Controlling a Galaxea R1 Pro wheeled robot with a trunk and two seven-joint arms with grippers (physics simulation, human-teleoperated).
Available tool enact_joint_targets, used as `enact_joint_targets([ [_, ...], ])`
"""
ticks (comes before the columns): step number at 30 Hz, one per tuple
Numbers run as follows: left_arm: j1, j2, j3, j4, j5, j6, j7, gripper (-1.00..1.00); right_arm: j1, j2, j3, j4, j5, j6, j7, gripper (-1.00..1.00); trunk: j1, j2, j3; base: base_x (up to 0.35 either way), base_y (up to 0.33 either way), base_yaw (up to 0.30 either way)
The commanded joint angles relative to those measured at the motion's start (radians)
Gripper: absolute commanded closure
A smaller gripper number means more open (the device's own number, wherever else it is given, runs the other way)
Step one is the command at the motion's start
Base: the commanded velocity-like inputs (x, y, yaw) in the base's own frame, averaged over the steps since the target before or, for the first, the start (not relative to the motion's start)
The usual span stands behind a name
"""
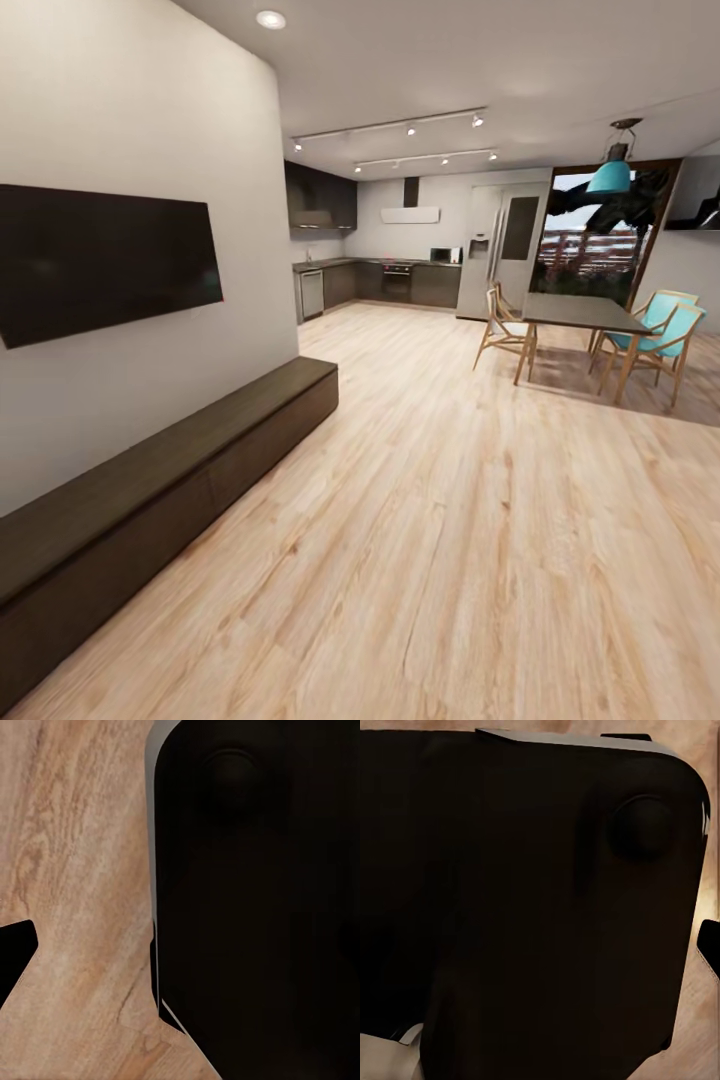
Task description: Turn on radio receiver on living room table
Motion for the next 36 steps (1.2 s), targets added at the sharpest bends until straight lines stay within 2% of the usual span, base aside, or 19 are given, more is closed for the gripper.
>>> enact_joint_targets([
  [1,0.0,0.0,0.0,0.0,0.0,0.0,0.0,-1.0,0.0,0.0,0.0,0.0,0.0,0.0,0.0,-1.0,0.0,0.0,0.0,0.041,0.0,0.0],
  [12,0.0,0.0,0.0,0.0,0.0,0.001,0.0,-1.0,0.0,0.0,0.0,0.0,0.0,-0.002,0.0,-1.0,0.0,0.0,0.0,0.006,0.0,-0.043],
  [36,0.0,0.0,0.0,0.0,0.0,0.0,0.0,-1.0,0.0,0.0,0.0,0.0,0.0,-0.003,0.0,-1.0,0.0,0.0,0.008,0.0,0.0,-0.279],
])
